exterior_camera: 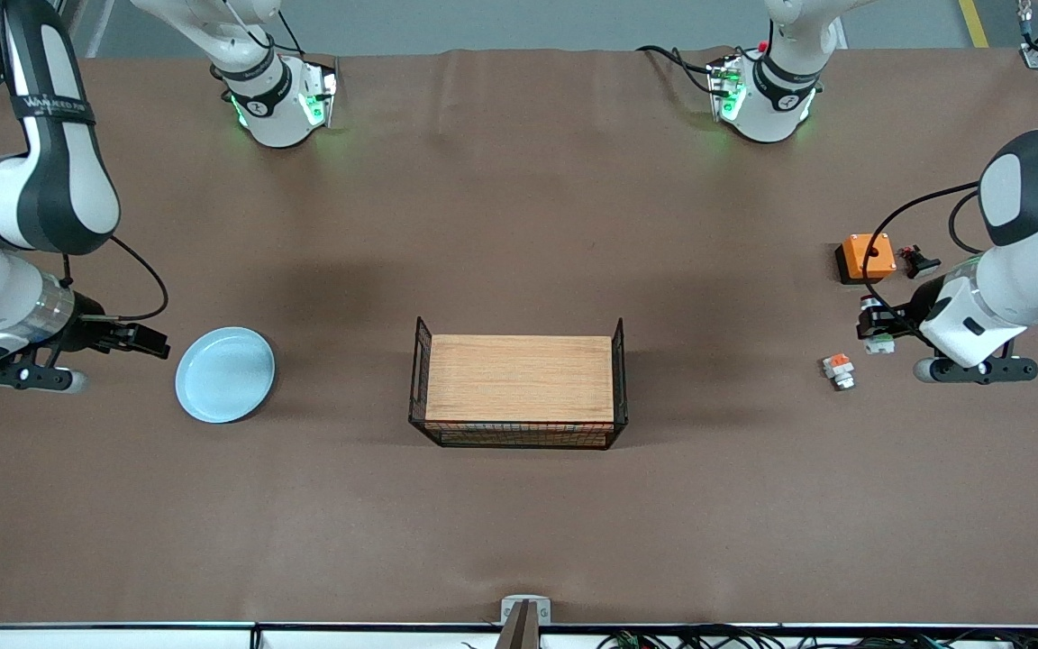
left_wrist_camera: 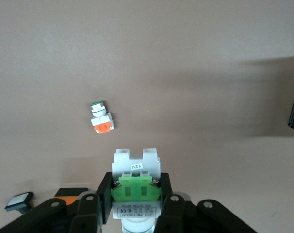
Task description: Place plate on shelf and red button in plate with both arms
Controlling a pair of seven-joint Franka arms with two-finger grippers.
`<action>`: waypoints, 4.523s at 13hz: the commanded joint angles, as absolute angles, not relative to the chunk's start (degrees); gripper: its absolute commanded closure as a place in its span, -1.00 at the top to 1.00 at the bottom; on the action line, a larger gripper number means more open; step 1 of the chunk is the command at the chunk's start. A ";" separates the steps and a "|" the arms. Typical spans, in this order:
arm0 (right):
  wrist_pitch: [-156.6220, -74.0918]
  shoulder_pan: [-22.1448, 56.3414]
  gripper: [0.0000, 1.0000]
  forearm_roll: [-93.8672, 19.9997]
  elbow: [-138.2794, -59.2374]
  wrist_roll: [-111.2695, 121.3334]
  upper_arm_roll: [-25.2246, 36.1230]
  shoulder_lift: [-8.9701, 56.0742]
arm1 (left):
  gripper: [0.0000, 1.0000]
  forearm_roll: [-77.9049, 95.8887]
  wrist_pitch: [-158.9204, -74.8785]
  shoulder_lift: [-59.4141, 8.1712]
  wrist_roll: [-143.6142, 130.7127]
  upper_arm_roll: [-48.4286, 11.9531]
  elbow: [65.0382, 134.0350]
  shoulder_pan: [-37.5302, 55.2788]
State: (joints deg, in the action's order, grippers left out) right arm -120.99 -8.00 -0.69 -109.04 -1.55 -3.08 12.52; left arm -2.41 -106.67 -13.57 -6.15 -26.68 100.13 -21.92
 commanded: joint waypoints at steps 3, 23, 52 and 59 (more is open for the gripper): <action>-126.38 -9.67 1.00 -0.09 -112.06 -0.88 -3.69 14.67 | -1.00 -1.49 -105.38 -12.04 -11.06 -28.73 99.14 -22.06; -146.25 -15.20 0.74 2.46 -120.41 3.34 -3.43 26.98 | -1.00 -1.67 -105.47 -13.36 -19.42 -30.67 97.29 -18.90; -132.74 -13.10 -0.99 1.58 -118.57 2.46 -4.22 18.91 | -1.00 -2.55 -106.44 -16.88 -19.42 -30.50 95.80 -16.79; -107.79 -9.32 -0.99 -1.75 -110.05 -1.92 -4.22 9.16 | -1.00 -2.64 -105.03 -15.21 -19.51 -30.50 95.71 -16.87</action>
